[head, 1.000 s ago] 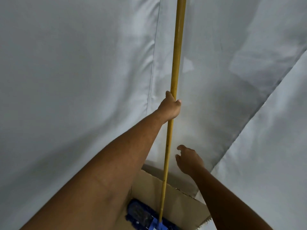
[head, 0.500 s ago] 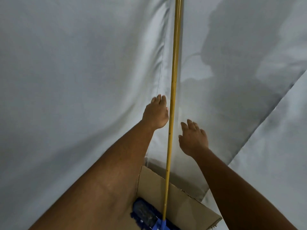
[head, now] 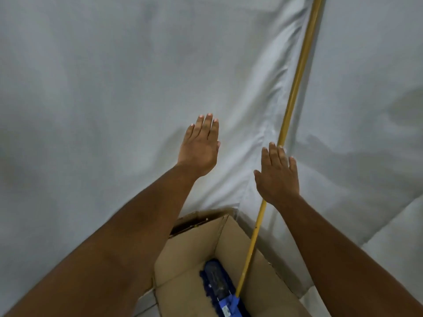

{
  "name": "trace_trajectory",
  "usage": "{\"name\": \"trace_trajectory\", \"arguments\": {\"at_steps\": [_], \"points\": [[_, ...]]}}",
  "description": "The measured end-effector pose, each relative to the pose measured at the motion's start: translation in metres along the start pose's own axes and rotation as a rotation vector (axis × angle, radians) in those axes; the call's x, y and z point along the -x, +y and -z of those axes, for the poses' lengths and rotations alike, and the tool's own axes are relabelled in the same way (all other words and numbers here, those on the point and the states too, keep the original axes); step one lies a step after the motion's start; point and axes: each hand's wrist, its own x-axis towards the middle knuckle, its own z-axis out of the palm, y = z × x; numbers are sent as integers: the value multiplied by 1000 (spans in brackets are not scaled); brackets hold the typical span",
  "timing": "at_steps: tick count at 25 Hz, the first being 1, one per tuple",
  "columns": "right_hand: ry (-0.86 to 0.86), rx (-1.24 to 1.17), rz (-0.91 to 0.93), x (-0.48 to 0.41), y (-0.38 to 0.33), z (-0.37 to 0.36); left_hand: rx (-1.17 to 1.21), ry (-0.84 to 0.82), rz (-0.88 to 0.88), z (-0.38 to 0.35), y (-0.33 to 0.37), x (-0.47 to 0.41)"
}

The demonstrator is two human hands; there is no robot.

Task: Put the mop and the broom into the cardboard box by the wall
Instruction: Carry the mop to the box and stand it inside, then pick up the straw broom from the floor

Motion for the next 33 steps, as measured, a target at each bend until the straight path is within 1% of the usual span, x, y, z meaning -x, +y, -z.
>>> {"name": "trace_trajectory", "arguments": {"at_steps": [2, 4, 6, 8, 11, 14, 16, 21, 25, 28, 31, 33], "points": [[-1, -49, 112, 16, -21, 13, -31, 16, 131, 27, -15, 47], [-3, -96, 235, 44, -53, 20, -95, 29, 266, 51, -31, 113], [-7, -143, 321, 72, -86, 23, -142, 23, 363, 71, -41, 176], [-58, -188, 462, 118, -133, 26, -193, -1, 505, 96, -52, 257], [-70, -255, 675, 175, -199, 37, -293, -12, 700, 134, -66, 368], [-82, -311, 839, 232, -258, 52, -375, -23, 884, 172, -71, 469], [-101, -334, 962, 273, -295, 63, -413, -9, 1044, 195, -70, 543], [-117, -349, 1243, 374, -375, 92, -468, -21, 1420, 238, -30, 736], [-127, -384, 1398, 459, -429, 118, -516, -42, 1648, 277, 9, 879], [-172, -406, 1463, 535, -463, 136, -540, -53, 1759, 312, 36, 963], [-201, -376, 1567, 619, -498, 146, -551, -81, 1794, 341, 57, 1032], [-206, -387, 1647, 679, -525, 157, -538, -80, 1850, 354, 69, 1079]]}}
